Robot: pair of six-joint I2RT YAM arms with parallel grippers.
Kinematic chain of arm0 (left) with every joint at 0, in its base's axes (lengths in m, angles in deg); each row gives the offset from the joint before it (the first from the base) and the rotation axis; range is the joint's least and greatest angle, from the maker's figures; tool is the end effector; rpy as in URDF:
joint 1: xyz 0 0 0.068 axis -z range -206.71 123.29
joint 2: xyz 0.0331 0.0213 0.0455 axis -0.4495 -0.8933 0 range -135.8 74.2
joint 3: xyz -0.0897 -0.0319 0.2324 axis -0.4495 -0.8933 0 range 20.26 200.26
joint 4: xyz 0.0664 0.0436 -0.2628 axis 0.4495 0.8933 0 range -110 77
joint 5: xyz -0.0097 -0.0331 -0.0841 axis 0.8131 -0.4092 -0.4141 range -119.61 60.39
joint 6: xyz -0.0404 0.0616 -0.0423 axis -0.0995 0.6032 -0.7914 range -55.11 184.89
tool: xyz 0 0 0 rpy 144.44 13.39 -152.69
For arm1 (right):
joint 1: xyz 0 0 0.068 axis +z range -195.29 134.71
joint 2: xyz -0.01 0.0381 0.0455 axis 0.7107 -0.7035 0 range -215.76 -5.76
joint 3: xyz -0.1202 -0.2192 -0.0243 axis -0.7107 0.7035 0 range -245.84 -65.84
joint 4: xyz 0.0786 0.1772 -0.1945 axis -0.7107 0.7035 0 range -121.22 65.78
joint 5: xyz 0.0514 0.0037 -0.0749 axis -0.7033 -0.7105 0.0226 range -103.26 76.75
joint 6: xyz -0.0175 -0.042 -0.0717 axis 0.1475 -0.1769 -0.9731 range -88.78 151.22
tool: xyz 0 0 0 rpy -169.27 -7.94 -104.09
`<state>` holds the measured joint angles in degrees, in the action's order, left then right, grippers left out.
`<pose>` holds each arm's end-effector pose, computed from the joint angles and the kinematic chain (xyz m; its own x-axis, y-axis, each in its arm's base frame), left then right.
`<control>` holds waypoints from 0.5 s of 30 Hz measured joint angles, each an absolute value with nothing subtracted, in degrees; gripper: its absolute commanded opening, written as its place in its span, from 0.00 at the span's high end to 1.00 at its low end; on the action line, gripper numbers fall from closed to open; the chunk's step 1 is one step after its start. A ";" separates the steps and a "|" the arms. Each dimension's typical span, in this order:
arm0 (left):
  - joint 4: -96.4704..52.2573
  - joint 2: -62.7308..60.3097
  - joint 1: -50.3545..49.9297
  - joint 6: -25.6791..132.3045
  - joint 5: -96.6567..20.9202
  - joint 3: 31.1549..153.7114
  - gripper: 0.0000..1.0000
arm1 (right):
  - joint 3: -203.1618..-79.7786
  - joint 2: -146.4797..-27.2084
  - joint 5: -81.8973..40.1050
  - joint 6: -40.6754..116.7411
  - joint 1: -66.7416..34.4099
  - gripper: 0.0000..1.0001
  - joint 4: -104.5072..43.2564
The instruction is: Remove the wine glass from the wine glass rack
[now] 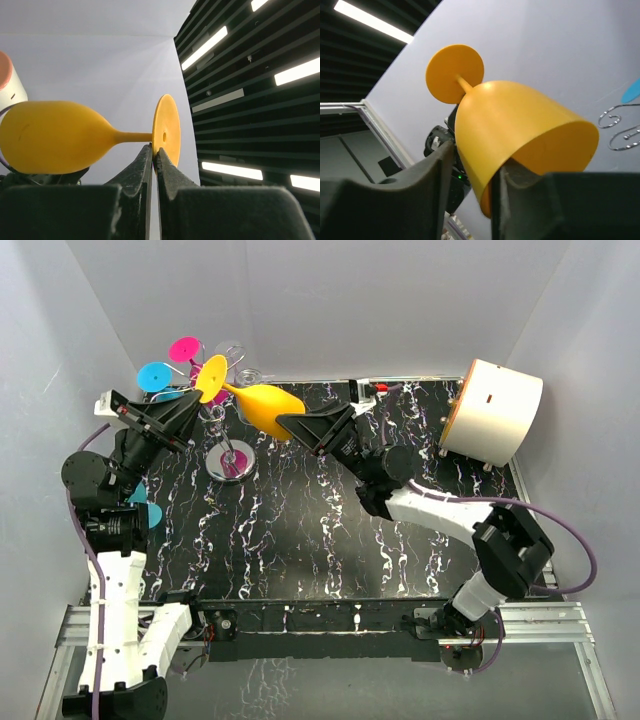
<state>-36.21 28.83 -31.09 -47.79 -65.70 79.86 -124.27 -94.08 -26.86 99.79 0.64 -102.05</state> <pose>0.2051 -0.0285 0.4752 -0.6050 -0.7941 0.0572 0.2946 -0.2900 -0.9106 0.2503 0.2839 0.3740 -0.5987 0.6824 -0.4194 -0.7245 -0.2380 0.6468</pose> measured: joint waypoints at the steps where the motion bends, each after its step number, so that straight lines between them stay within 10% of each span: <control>1: -36.93 28.98 -30.94 -48.18 -65.70 79.31 0.95 | -124.27 -94.69 -26.95 100.78 0.66 0.84 -103.43; 9: -35.69 29.84 -30.31 -45.54 -65.86 74.44 0.08 | -120.97 -93.97 -27.71 110.07 -0.69 1.00 -112.43; 15: -25.41 31.83 -29.61 -35.49 -64.83 74.04 0.01 | -109.56 -78.89 -26.49 106.61 -6.53 1.00 -96.10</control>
